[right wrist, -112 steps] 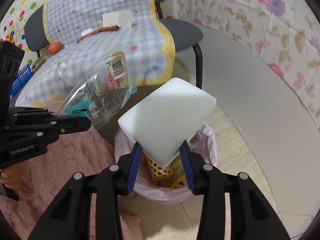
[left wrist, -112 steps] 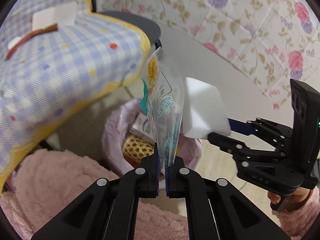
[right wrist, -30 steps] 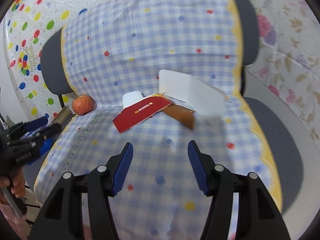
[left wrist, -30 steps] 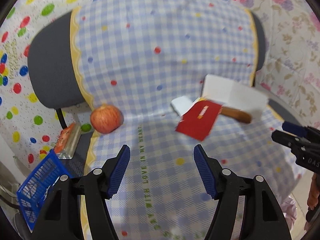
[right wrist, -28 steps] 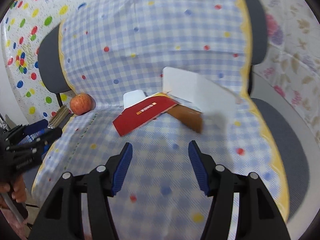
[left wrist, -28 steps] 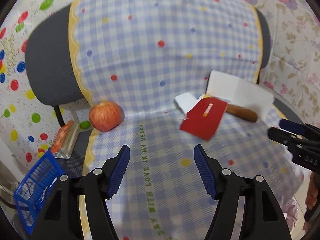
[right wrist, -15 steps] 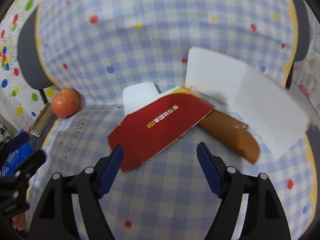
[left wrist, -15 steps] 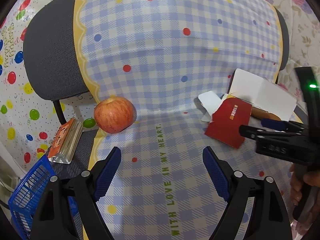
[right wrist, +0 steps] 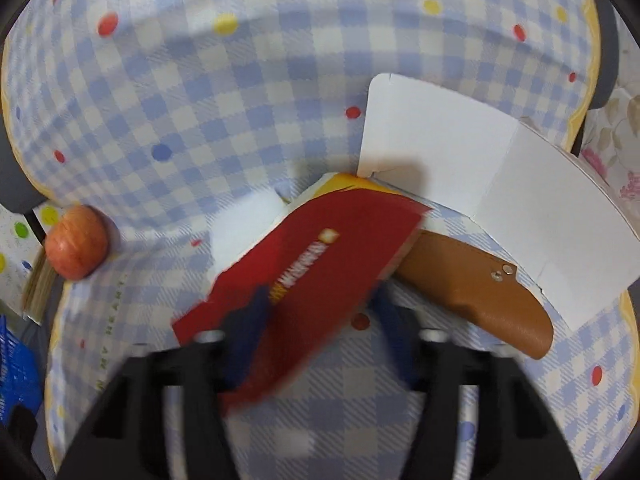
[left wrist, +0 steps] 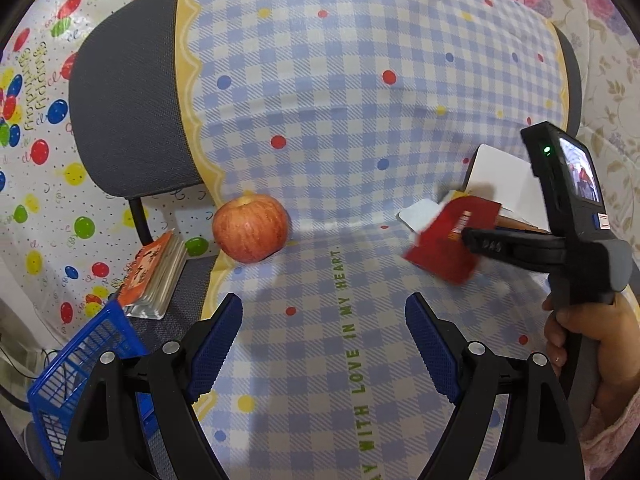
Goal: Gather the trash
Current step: 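Grasp the red paper box with the right tool and lift it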
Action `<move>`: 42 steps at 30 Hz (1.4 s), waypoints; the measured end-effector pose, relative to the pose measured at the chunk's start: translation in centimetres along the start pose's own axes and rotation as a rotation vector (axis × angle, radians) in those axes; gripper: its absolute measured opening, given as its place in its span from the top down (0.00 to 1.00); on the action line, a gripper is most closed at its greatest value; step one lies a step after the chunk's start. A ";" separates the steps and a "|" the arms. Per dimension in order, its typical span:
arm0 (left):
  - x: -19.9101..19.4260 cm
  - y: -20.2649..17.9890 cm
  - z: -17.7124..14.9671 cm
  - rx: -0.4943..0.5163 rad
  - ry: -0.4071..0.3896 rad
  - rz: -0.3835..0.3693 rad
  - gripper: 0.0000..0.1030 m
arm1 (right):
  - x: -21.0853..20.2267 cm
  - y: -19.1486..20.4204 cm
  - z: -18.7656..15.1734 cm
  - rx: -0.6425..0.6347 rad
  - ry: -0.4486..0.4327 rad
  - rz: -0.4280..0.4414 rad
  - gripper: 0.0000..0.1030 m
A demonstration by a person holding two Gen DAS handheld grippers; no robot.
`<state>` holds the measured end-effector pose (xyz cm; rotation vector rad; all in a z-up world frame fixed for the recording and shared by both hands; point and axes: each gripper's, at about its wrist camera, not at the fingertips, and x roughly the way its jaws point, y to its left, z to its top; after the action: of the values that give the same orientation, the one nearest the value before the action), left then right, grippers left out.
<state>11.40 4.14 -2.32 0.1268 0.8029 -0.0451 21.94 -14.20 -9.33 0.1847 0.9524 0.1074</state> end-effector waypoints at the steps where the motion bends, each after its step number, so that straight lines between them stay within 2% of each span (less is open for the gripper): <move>1: -0.4 -0.1 -0.1 0.004 -0.003 0.003 0.19 | -0.5 -0.1 -0.1 0.007 -0.011 0.022 0.80; 3: -1.0 -0.2 -0.1 0.011 -0.009 0.004 0.19 | -2.1 -0.3 -0.5 0.002 -0.050 0.046 0.98; 8: -2.5 -0.4 -0.1 0.013 -0.022 0.002 0.19 | -7.7 -1.6 -1.3 -0.018 -0.149 0.142 0.99; 10: -2.8 -0.5 -0.1 0.006 -0.022 -0.004 0.19 | -8.8 -2.4 -1.6 -0.019 -0.141 0.160 0.99; 12: -2.9 -0.8 -0.2 0.007 -0.025 0.005 0.19 | -8.7 -3.2 -1.6 0.001 -0.096 0.203 0.98; 13: -2.9 -0.9 -0.2 0.007 -0.025 0.007 0.19 | -8.5 -3.2 -1.6 0.003 -0.095 0.196 0.98; 14: -2.9 -1.0 -0.2 0.005 -0.025 0.007 0.19 | -8.1 -3.1 -1.8 -0.009 -0.084 0.174 0.90; 15: -2.9 -1.1 -0.2 0.003 -0.026 0.009 0.19 | -7.6 -2.8 -1.9 -0.016 -0.074 0.165 0.73; 17: -2.7 -1.1 -0.1 0.010 -0.027 0.018 0.19 | -6.7 -2.5 -2.2 -0.022 -0.057 0.167 0.51; 20: -2.2 -0.7 -0.1 0.002 -0.017 0.032 0.16 | -5.0 -1.3 -2.3 -0.056 -0.028 0.140 0.49; 22: -1.6 -0.1 -0.2 -0.009 -0.008 0.039 0.16 | -3.9 -0.9 -2.0 -0.066 -0.014 0.126 0.42; 24: -1.0 0.6 -0.2 -0.025 0.000 0.035 0.16 | -2.5 -0.3 -1.5 -0.072 0.001 0.100 0.28; 26: -0.2 1.1 -0.1 -0.037 0.009 0.026 0.16 | -1.2 -0.1 -0.9 -0.061 0.015 0.081 0.24; 31: 1.3 2.3 0.4 -0.056 0.028 0.031 0.16 | 2.4 0.5 1.2 -0.008 0.061 0.026 0.22; 33: 1.7 2.8 0.4 -0.068 0.034 0.027 0.16 | 3.5 1.5 1.9 -0.038 0.057 -0.028 0.14; 35: 2.0 3.3 0.4 -0.073 0.040 0.030 0.16 | 4.4 2.6 2.3 -0.075 0.062 -0.086 0.12; 37: 2.2 3.6 0.2 -0.083 0.045 0.030 0.16 | 4.2 2.8 2.4 -0.070 0.045 -0.126 0.26; 38: 2.2 3.8 0.2 -0.087 0.047 0.030 0.16 | 3.5 2.5 2.3 -0.050 0.019 -0.133 0.50; 39: 2.2 3.8 0.1 -0.091 0.048 0.028 0.16 | 3.1 2.1 2.3 -0.028 0.009 -0.108 0.66; 42: 1.8 3.8 0.1 -0.090 0.046 0.029 0.16 | 1.0 0.7 1.9 0.017 -0.048 -0.002 0.83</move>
<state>13.05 7.90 -3.21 0.0550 0.8473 0.0213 24.07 -13.52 -8.86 0.2012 0.9060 0.0931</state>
